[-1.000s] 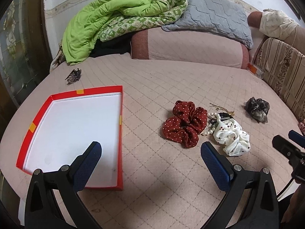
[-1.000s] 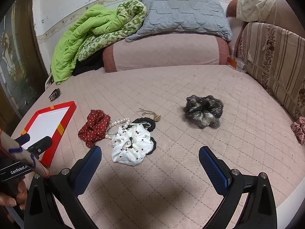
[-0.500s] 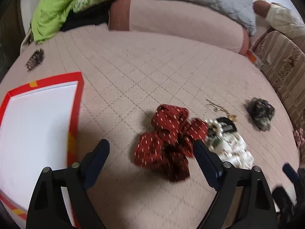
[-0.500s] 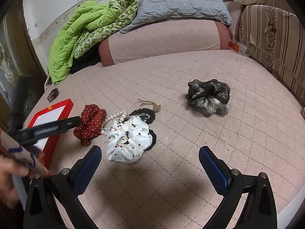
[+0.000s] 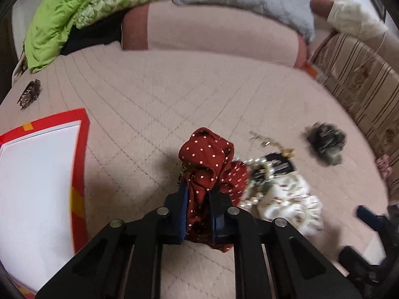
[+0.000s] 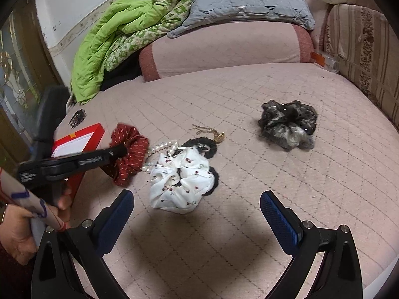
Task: Organize jewelry
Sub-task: 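Grasp the red polka-dot scrunchie with the left tool, then carry the red scrunchie to the tray while the right tool grasps the white scrunchie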
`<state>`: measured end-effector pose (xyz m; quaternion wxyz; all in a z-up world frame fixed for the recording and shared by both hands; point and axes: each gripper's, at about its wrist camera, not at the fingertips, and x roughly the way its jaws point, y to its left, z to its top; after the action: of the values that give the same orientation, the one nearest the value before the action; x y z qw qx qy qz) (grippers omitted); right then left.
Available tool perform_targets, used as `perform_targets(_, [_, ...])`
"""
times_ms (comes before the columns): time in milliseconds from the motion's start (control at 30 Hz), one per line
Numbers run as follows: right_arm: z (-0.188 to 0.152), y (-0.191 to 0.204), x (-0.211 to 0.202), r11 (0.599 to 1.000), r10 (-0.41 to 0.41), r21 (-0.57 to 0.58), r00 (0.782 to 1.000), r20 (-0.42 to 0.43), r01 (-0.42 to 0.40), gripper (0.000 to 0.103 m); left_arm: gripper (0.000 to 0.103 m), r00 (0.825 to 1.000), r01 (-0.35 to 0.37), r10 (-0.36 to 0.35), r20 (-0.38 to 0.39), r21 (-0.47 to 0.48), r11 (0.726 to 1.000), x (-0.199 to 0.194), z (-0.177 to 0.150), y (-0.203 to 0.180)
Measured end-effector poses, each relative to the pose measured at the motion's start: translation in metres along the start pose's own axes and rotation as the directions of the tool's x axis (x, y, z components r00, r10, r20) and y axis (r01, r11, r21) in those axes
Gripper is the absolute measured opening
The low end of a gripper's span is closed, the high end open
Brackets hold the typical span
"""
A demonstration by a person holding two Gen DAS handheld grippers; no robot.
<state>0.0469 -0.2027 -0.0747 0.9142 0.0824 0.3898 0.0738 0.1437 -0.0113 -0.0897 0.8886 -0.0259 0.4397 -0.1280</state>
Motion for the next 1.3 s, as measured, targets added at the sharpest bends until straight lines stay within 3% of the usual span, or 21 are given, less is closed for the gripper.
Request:
perform_targets(167, [0.003,0.007,0.014,0.999,0.040,-0.011,0.999,-0.027,-0.041,0.098,0.013,0.998,0.014,-0.014,0.067,0.000,1.000,-0.033,-0.004,0.013])
perform_targets(367, [0.007,0.032,0.041,0.992,0.069,-0.103,0.995,-0.076,-0.077,0.068,0.013,0.993,-0.007,0.006,0.120,0.004,1.000,-0.050,-0.004,0.024])
perform_targets(467, [0.007,0.048,0.062,0.981,0.030,-0.189,0.994,-0.109,-0.050,0.040,0.014,0.992,-0.019,0.016,0.128,0.022,1.000,-0.054,-0.007,0.027])
perform_targets(500, [0.007,0.048,0.068,0.980,0.018,-0.193,0.992,-0.129,-0.043,0.026,0.013,0.991,-0.021,0.017,0.132,0.028,0.999,-0.055,-0.007,0.028])
perform_targets(533, [0.006,0.047,0.076,0.983,0.005,-0.182,0.988,-0.154,-0.034,0.017,0.014,0.991,-0.023,0.019,0.134,0.030,0.999,-0.055,-0.007,0.029])
perform_targets(633, [0.008,0.042,0.074,0.989,0.024,-0.142,0.988,-0.150,-0.045,0.007,0.013,0.989,-0.021,0.019,0.145,0.017,1.000,-0.061,-0.008,0.035])
perform_targets(800, [0.013,0.036,0.044,0.994,0.072,-0.074,0.996,-0.057,-0.076,0.006,0.014,0.986,-0.015,0.016,0.167,-0.007,1.000,-0.071,-0.006,0.040])
perform_targets(867, [0.018,0.031,0.026,0.991,0.134,-0.019,0.991,0.017,-0.133,0.006,0.013,0.984,-0.012,0.013,0.178,-0.008,1.000,-0.078,-0.005,0.041])
perform_targets(1000, [0.026,0.036,-0.001,0.984,0.175,-0.013,0.975,0.139,-0.175,0.006,0.014,0.979,-0.018,0.018,0.202,-0.006,1.000,-0.091,-0.005,0.042])
perform_targets(1300, [0.025,0.060,-0.022,0.972,0.234,-0.011,0.960,0.151,-0.235,0.006,0.014,0.971,-0.032,0.040,0.234,-0.036,0.999,-0.113,-0.009,0.065])
